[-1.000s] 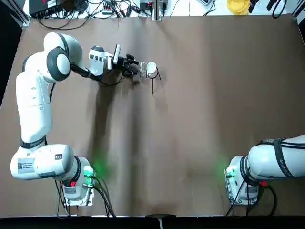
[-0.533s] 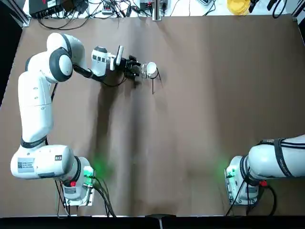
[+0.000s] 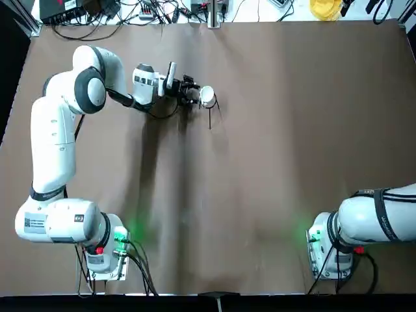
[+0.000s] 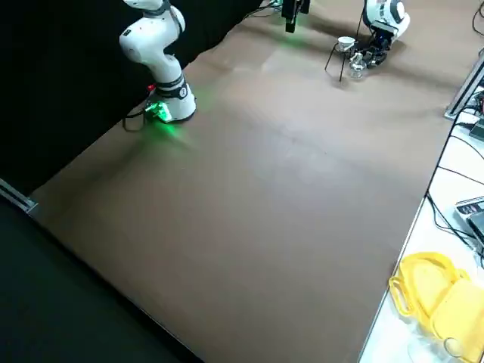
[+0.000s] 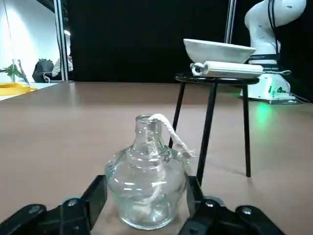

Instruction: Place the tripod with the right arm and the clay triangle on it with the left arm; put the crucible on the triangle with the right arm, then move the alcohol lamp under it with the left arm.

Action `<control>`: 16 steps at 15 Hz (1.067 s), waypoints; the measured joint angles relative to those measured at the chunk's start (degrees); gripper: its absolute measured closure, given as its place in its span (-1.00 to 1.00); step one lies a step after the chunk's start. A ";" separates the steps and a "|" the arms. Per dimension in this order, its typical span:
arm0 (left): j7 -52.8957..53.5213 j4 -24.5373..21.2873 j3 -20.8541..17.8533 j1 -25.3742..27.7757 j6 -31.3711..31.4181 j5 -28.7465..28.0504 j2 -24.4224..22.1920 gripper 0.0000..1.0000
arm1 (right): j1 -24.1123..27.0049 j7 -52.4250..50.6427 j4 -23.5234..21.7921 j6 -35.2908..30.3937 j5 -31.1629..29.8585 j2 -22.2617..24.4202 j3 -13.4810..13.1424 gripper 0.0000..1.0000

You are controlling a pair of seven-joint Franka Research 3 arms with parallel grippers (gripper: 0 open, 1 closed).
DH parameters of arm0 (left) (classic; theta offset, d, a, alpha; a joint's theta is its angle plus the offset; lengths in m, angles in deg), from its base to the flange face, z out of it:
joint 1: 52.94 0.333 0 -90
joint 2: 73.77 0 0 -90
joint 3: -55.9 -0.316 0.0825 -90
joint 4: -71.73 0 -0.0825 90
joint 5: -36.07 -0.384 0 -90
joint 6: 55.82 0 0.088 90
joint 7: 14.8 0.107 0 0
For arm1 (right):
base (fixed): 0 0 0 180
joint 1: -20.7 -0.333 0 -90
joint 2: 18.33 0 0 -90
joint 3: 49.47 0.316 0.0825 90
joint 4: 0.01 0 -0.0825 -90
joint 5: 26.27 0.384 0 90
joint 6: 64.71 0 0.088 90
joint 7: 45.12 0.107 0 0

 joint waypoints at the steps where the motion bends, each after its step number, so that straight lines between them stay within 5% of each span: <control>1: 0.00 0.05 0.00 -0.24 0.09 0.13 0.00 -0.49 | 0.00 0.00 0.00 0.03 0.00 0.00 0.03 -1.00; 16: 0.00 0.27 -0.01 -3.19 0.77 4.48 0.03 -0.63 | -0.04 -0.04 0.00 0.24 0.02 0.00 0.23 -1.00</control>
